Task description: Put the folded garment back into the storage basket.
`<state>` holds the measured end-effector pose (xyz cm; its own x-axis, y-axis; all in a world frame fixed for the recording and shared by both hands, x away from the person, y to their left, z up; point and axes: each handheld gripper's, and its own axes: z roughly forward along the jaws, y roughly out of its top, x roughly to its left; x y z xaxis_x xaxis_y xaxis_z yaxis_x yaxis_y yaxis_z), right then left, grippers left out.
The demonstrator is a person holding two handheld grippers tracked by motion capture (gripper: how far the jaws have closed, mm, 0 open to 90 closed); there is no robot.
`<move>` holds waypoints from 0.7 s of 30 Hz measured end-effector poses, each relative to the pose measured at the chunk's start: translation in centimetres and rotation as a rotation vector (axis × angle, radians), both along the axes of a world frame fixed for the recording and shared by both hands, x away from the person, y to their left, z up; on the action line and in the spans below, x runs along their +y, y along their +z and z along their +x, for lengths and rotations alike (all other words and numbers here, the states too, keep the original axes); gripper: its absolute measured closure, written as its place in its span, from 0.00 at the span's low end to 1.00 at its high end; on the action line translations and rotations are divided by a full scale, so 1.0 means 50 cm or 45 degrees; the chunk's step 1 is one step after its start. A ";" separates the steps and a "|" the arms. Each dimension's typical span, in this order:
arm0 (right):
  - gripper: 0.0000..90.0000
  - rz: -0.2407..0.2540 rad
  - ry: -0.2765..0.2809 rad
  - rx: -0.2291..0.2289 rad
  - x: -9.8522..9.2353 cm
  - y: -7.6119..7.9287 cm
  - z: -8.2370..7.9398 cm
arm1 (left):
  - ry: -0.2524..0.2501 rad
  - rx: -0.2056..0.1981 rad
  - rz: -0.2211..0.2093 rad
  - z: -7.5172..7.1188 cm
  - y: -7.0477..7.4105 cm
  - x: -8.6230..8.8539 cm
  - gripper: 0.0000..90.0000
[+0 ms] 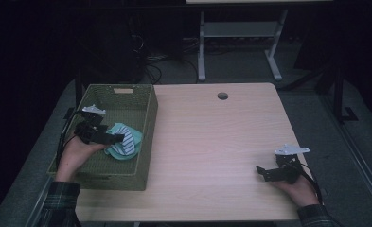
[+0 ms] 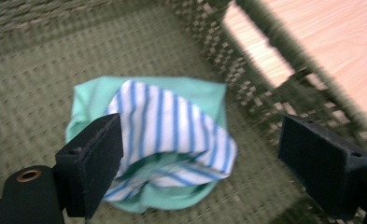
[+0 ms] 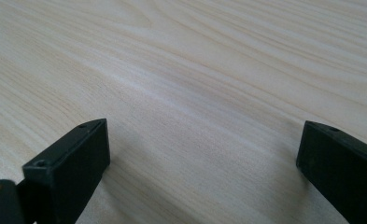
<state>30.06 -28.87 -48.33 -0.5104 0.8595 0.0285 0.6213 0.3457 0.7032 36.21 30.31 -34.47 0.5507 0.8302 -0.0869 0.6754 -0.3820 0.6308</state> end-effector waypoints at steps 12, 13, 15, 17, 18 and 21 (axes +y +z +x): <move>0.03 0.000 0.000 0.000 0.000 0.000 0.000 | -0.148 -0.054 -0.069 -0.007 0.028 -0.095 0.15; 0.03 0.000 0.000 0.000 0.000 0.000 0.000 | -0.160 -0.059 -0.075 -0.008 0.031 -0.103 0.15; 0.02 0.001 0.000 -0.001 0.000 0.000 0.000 | -0.182 -0.072 -0.083 -0.010 0.036 -0.124 0.16; 0.02 0.000 -0.001 0.000 0.000 0.000 0.000 | -0.210 -0.082 -0.093 -0.012 0.040 -0.142 0.16; 0.02 0.000 0.000 0.000 0.000 0.000 0.000 | -0.220 -0.086 -0.099 -0.012 0.041 -0.151 0.16; 0.02 0.000 0.000 0.000 0.000 0.000 0.000 | -0.248 -0.102 -0.108 -0.012 0.042 -0.178 0.16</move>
